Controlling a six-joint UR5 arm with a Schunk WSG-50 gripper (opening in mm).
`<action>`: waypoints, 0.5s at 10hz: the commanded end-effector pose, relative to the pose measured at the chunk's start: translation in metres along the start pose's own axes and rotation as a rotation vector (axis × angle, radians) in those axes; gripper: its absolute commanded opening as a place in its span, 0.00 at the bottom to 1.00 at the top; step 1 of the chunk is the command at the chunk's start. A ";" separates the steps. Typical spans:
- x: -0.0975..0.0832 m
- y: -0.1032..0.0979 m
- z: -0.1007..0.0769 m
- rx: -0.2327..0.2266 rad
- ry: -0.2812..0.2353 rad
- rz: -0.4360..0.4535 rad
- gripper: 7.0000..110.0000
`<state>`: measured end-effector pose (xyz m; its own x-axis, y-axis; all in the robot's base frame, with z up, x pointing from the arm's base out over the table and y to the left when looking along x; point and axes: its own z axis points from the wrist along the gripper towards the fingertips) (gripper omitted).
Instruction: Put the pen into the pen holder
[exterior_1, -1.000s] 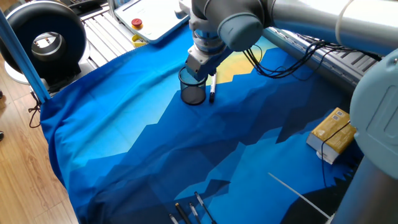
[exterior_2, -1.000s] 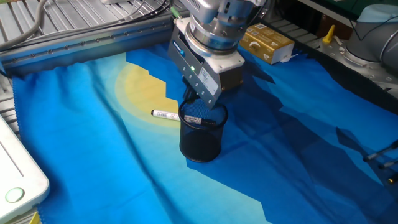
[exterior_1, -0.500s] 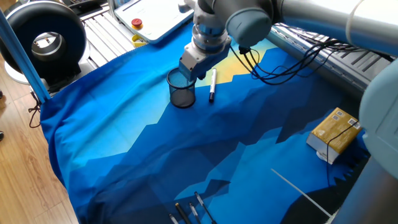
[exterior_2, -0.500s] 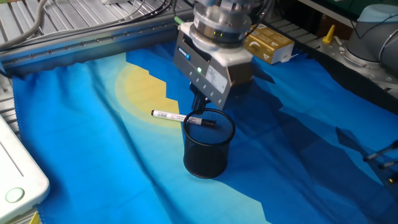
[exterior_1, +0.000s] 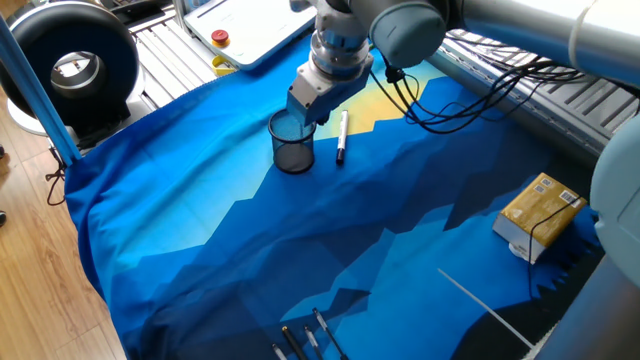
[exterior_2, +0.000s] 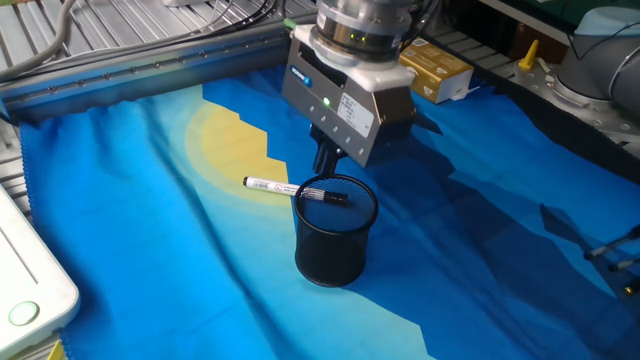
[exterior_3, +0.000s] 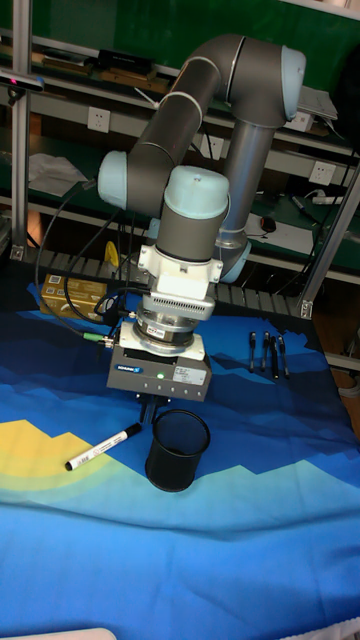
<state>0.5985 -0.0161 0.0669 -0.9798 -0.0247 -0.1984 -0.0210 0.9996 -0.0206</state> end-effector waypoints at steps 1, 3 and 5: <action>-0.012 -0.001 0.009 -0.010 -0.054 -0.013 0.00; -0.013 0.001 0.012 -0.024 -0.076 -0.038 0.00; -0.009 0.002 0.014 -0.034 -0.077 -0.057 0.15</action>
<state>0.6089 -0.0159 0.0574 -0.9651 -0.0671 -0.2533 -0.0651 0.9977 -0.0160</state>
